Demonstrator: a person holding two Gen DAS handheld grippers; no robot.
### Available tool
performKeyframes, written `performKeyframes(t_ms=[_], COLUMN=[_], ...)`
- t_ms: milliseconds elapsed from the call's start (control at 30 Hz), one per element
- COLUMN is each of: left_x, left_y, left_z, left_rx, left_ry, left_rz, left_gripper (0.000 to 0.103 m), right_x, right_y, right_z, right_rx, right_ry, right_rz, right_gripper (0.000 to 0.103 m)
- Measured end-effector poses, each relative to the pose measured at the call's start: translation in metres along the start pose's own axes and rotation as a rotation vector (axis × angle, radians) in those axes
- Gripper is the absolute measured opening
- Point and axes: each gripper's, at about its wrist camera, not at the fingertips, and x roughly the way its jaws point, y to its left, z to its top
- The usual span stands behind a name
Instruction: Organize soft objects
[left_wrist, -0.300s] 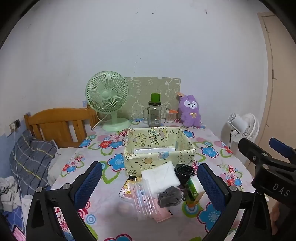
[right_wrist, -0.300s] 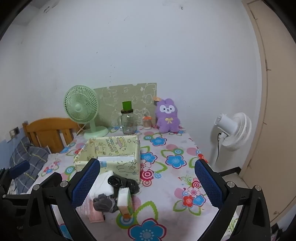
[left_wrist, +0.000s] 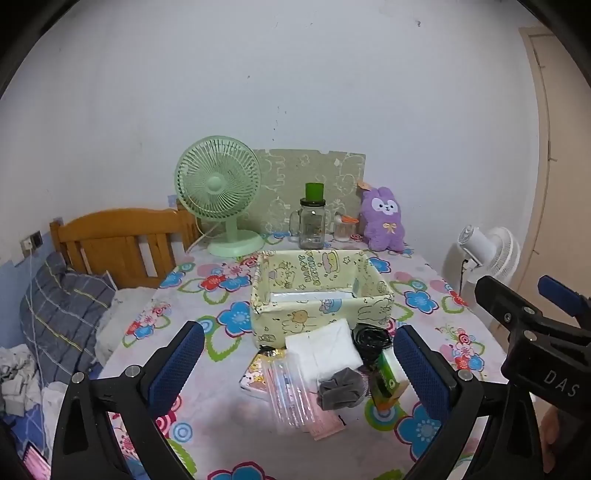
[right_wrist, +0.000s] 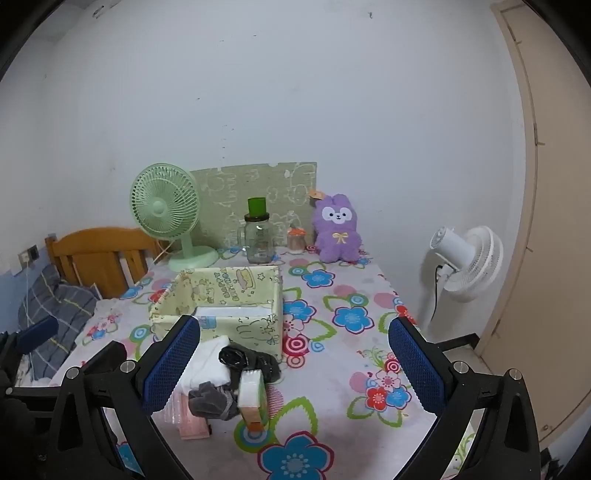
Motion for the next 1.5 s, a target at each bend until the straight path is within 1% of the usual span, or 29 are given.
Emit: performKeyframes(t_ms=[33,200,500,933,1500], left_x=[0.001,0.002,0.003,0.005,0.006], left_y=[0.001,0.001,0.000,0.000,-0.002], left_z=[0.001,-0.002,-0.004,-0.002,-0.004], left_rx=[-0.003,0.004,0.006,0.017,0.017], left_ry=[0.001,-0.004,-0.010,-0.006,-0.009], left_rz=[-0.006,-0.031,-0.023,-0.010,-0.017], left_gripper=[0.103,0.103,0.103,0.102,0.102], right_x=[-0.001,0.004,0.012,0.014,0.015], right_y=[0.002,0.001,0.001,0.001,0.000], right_z=[-0.007,-0.003,-0.002,-0.002,-0.002], right_rx=[0.001,-0.006,-0.003,0.001,0.005], right_ry=[-0.011,-0.011,-0.007,0.002,0.001], right_rz=[-0.005,-0.005,-0.020,-0.019,-0.015], right_gripper=[0.103,0.103,0.103,0.103,0.103])
